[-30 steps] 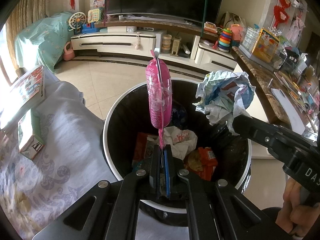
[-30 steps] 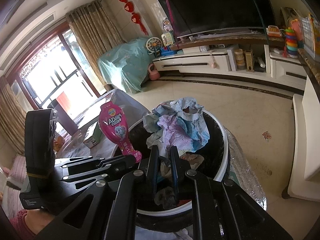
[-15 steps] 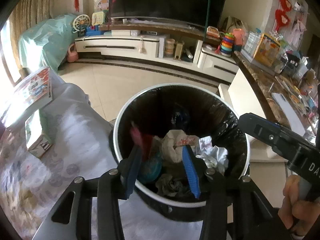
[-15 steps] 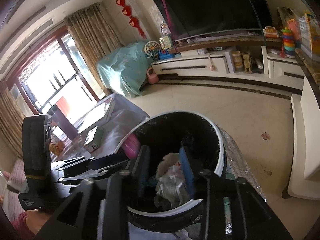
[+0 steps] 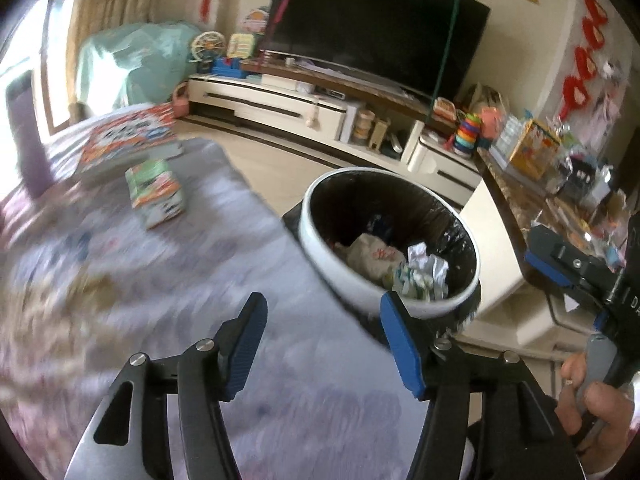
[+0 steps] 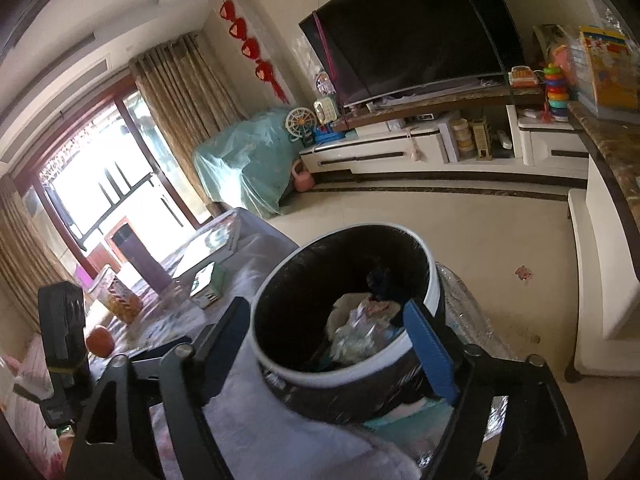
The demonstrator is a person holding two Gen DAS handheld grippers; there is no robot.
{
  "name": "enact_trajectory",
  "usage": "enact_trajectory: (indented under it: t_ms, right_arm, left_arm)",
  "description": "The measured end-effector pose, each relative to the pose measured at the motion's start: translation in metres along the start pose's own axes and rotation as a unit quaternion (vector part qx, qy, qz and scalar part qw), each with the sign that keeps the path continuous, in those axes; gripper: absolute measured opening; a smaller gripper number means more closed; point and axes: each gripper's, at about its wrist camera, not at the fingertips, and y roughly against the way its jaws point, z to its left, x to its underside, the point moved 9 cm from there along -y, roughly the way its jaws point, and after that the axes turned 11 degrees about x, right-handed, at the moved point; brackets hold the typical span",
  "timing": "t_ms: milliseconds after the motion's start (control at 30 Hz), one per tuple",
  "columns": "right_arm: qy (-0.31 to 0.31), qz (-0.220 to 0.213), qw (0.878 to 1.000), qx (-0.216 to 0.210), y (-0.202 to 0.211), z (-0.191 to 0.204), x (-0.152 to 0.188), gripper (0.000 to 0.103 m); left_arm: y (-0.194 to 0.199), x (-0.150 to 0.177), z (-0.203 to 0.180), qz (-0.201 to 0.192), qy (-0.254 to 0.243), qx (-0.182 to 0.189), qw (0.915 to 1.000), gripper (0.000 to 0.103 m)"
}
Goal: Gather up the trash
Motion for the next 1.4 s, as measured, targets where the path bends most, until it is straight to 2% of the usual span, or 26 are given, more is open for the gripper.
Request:
enact_trajectory:
  t_ms: [33, 200, 333, 567, 633, 700, 733, 833, 933, 1133, 1400]
  right_arm:
    - [-0.003, -0.002, 1.0, -0.002, 0.005, 0.004, 0.005, 0.09]
    - [-0.005, 0.0, 1.0, -0.004, 0.018, 0.017, 0.028, 0.101]
    - [0.0, 0.01, 1.0, 0.011, 0.024, 0.024, 0.048, 0.101]
    - [0.029, -0.036, 0.998, 0.04, 0.047, 0.041, 0.058, 0.102]
    - [0.055, -0.065, 0.995, 0.055, 0.058, 0.05, 0.053, 0.102]
    - [0.078, -0.102, 0.989, 0.067, 0.073, 0.06, 0.046, 0.103]
    - [0.092, -0.126, 0.985, 0.071, 0.082, 0.067, 0.041, 0.103]
    - [0.12, -0.165, 0.976, 0.078, 0.095, 0.081, 0.036, 0.103]
    - [0.132, -0.176, 0.972, 0.082, 0.093, 0.089, 0.038, 0.103]
    - [0.124, -0.171, 0.974, 0.08, 0.08, 0.09, 0.053, 0.103]
    - [0.111, -0.156, 0.978, 0.079, 0.073, 0.083, 0.059, 0.103]
  left_arm:
    - [0.01, 0.01, 0.002, -0.007, 0.008, -0.002, 0.9999, 0.063]
    - [0.053, 0.035, 0.008, -0.047, 0.017, -0.014, 0.9986, 0.077]
    - [0.081, 0.048, 0.011, -0.073, 0.008, -0.034, 0.9967, 0.088]
    - [0.13, 0.067, 0.011, -0.124, 0.0, -0.063, 0.9903, 0.089]
    - [0.143, 0.068, 0.007, -0.143, -0.012, -0.073, 0.987, 0.089]
    - [0.16, 0.068, 0.003, -0.17, -0.03, -0.09, 0.9809, 0.097]
    - [0.172, 0.068, 0.001, -0.19, -0.041, -0.108, 0.9749, 0.102]
    - [0.191, 0.073, -0.004, -0.222, -0.06, -0.142, 0.9627, 0.103]
    - [0.196, 0.085, -0.007, -0.226, -0.068, -0.162, 0.9581, 0.103]
    - [0.19, 0.101, -0.008, -0.211, -0.06, -0.182, 0.9584, 0.103]
    - [0.187, 0.09, -0.007, -0.207, -0.054, -0.192, 0.9579, 0.103]
